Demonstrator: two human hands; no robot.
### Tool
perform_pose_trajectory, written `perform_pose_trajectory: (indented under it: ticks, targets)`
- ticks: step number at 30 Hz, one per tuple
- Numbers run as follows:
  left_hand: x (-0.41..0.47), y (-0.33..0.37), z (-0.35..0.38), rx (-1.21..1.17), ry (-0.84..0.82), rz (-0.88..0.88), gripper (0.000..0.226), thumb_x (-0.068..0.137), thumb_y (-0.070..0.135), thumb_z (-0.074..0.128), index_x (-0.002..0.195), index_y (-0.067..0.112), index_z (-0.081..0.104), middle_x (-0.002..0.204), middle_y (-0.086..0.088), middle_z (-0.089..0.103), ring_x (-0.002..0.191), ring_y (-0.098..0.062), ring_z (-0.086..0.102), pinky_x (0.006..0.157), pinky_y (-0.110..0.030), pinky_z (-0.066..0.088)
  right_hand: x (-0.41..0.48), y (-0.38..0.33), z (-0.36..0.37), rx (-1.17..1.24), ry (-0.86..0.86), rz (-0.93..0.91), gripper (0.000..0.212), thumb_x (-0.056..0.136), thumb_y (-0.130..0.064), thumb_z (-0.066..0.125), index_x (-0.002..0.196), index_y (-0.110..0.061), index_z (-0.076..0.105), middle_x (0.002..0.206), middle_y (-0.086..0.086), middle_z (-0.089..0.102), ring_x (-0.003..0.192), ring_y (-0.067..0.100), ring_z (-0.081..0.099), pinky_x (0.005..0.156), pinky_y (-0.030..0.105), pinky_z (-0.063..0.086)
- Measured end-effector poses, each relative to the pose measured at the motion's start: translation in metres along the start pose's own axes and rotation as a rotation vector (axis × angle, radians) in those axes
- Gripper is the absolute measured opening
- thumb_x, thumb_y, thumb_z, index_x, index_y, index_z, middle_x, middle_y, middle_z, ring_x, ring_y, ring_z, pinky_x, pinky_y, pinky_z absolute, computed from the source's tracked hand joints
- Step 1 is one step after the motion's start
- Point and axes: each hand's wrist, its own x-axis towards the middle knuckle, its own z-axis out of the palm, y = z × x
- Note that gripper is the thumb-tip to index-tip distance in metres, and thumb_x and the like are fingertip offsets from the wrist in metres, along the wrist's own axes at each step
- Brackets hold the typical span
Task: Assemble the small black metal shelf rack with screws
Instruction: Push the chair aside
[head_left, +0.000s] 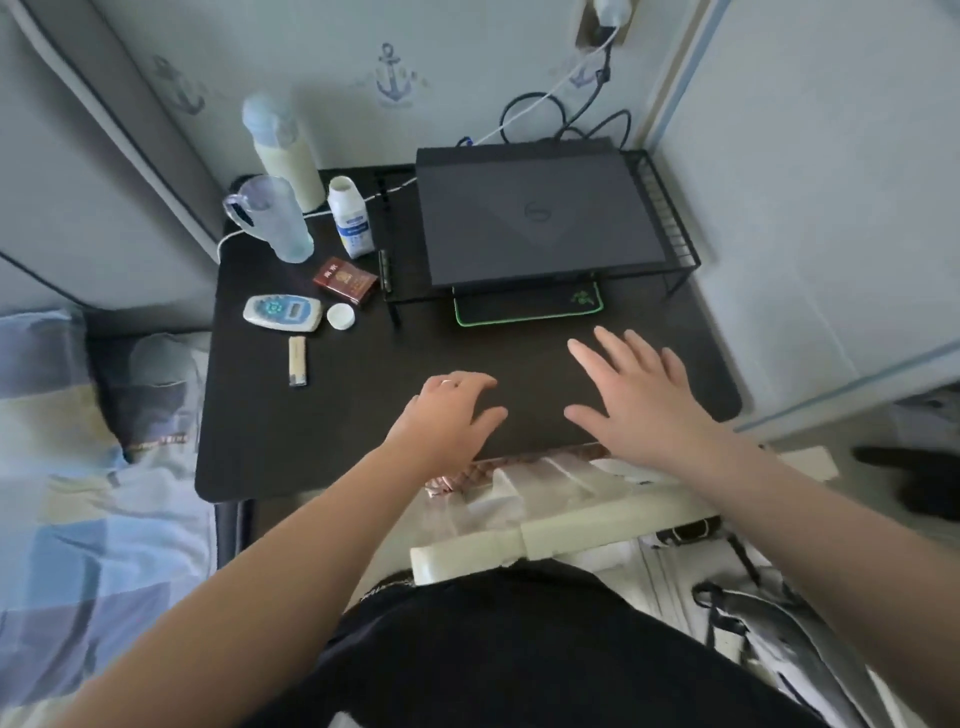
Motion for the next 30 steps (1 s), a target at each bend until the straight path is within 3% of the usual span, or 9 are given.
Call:
perform_pose_trajectory:
  ticks: [3,6,12,18,24,30]
  targets:
    - [-0.004,-0.02,-0.014,0.065,-0.038,0.079,0.063,0.1,0.056,0.042,0.156,0.033,0.025,0.165,0.006,0.02,0.153,-0.02,0.006,0.122,-0.051,0.019,-0.017,-0.03,0.002,0.016,0.087,0.129,0.071,0.099,-0.064,0.031,0.159,-0.038,0.002,0.17,-0.003,-0.002,0.156,0.027,-0.006,0.123,0.057,0.002]
    - [-0.011,-0.032,-0.026,0.111,-0.078,0.174,0.067,0.1,0.058,0.039,0.158,0.035,0.015,0.168,0.008,0.005,0.154,-0.021,-0.007,0.122,-0.052,0.01,-0.039,-0.06,0.005,0.063,0.149,0.297,0.07,0.098,-0.066,0.027,0.159,-0.038,0.006,0.17,-0.003,0.002,0.156,0.027,-0.002,0.123,0.057,0.002]
    - [-0.036,-0.018,-0.034,0.085,-0.16,0.355,0.068,0.099,0.06,0.039,0.158,0.037,0.012,0.168,0.01,0.001,0.153,-0.016,-0.012,0.122,-0.048,0.004,-0.102,-0.1,0.008,0.142,0.282,0.514,0.069,0.098,-0.066,0.028,0.159,-0.037,0.016,0.17,-0.003,0.01,0.156,0.024,0.003,0.122,0.056,0.002]
    - [-0.066,0.027,-0.028,0.139,-0.133,0.633,0.068,0.1,0.059,0.036,0.158,0.035,0.011,0.168,0.007,0.003,0.153,-0.017,-0.012,0.122,-0.048,0.002,-0.169,-0.118,0.024,0.187,0.451,0.693,0.065,0.1,-0.056,0.041,0.159,-0.032,0.026,0.168,-0.001,0.018,0.154,0.025,0.01,0.121,0.052,0.006]
    - [-0.11,0.083,0.006,0.303,-0.087,0.951,0.069,0.099,0.058,0.036,0.159,0.03,0.014,0.169,-0.001,0.005,0.154,-0.026,-0.01,0.121,-0.051,-0.006,-0.251,-0.118,0.072,0.26,0.431,0.924,0.067,0.099,-0.06,0.03,0.16,-0.032,0.022,0.168,-0.004,0.017,0.155,0.022,0.007,0.123,0.05,0.003]
    - [-0.168,0.113,0.087,0.475,-0.157,1.154,0.074,0.098,0.063,0.031,0.16,0.03,0.008,0.169,0.0,0.003,0.154,-0.026,-0.012,0.12,-0.05,-0.012,-0.339,-0.113,0.156,0.32,0.282,1.089,0.066,0.101,-0.062,0.028,0.16,-0.034,0.016,0.169,-0.003,0.01,0.156,0.026,0.003,0.123,0.054,0.005]
